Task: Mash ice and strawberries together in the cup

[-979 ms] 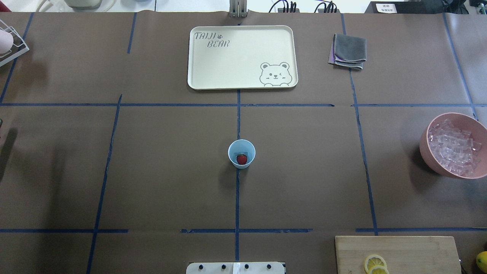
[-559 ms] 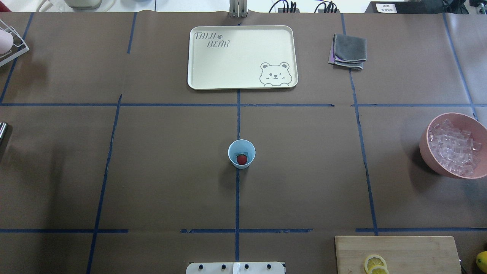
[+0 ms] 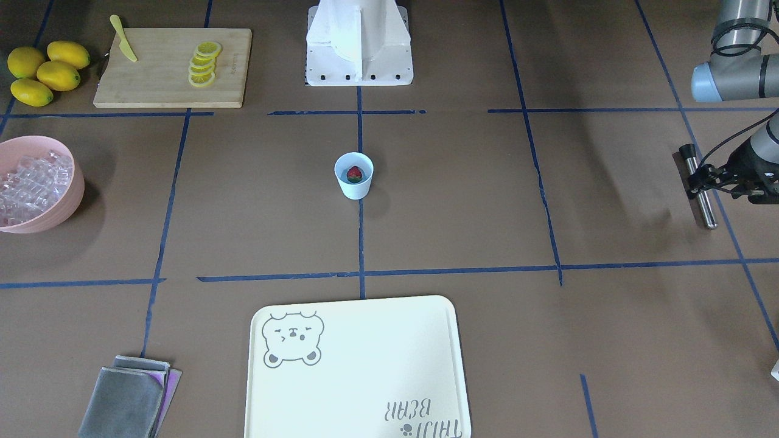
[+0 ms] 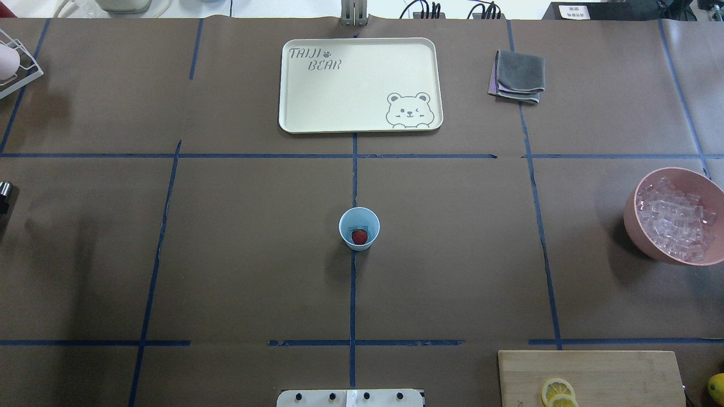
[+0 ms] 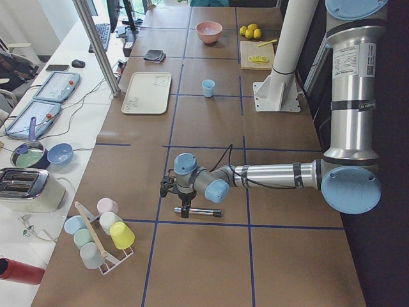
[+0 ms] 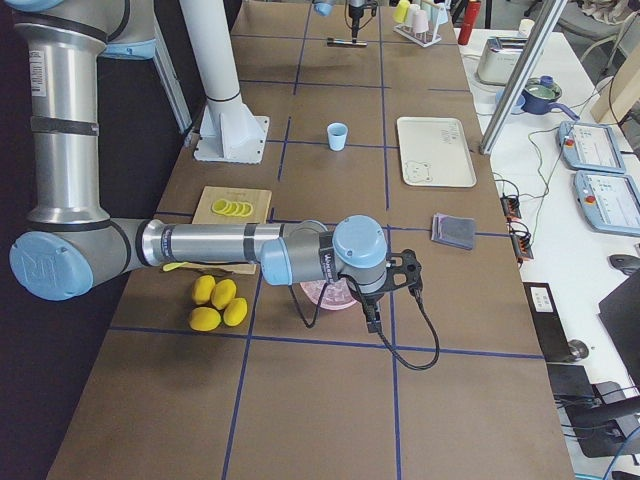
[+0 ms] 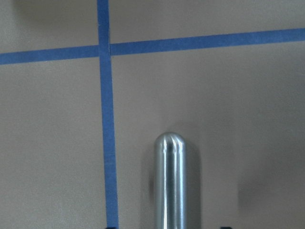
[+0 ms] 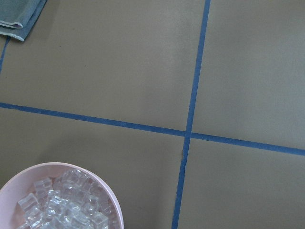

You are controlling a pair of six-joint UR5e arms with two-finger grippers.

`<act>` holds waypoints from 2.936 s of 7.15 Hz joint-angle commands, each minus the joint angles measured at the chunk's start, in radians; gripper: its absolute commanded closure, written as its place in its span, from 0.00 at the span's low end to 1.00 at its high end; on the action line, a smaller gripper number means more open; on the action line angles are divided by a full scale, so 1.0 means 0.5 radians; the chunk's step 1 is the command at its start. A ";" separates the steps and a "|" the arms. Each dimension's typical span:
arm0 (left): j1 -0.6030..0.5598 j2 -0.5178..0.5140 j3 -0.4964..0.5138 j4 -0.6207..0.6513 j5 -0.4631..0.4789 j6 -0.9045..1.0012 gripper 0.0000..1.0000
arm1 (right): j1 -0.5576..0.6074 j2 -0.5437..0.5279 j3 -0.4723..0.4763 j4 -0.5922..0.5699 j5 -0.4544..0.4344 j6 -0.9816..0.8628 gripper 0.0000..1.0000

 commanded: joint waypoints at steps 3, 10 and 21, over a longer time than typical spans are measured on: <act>-0.479 -0.083 -0.322 0.882 -0.127 0.939 0.00 | 0.000 0.000 -0.004 0.001 -0.015 -0.004 0.01; -0.997 -0.124 -0.034 1.072 -0.489 1.242 0.00 | -0.003 0.000 -0.047 -0.039 0.003 0.005 0.01; -1.014 -0.164 -0.056 1.078 -0.409 1.230 0.00 | -0.003 -0.003 -0.133 -0.036 -0.006 -0.007 0.01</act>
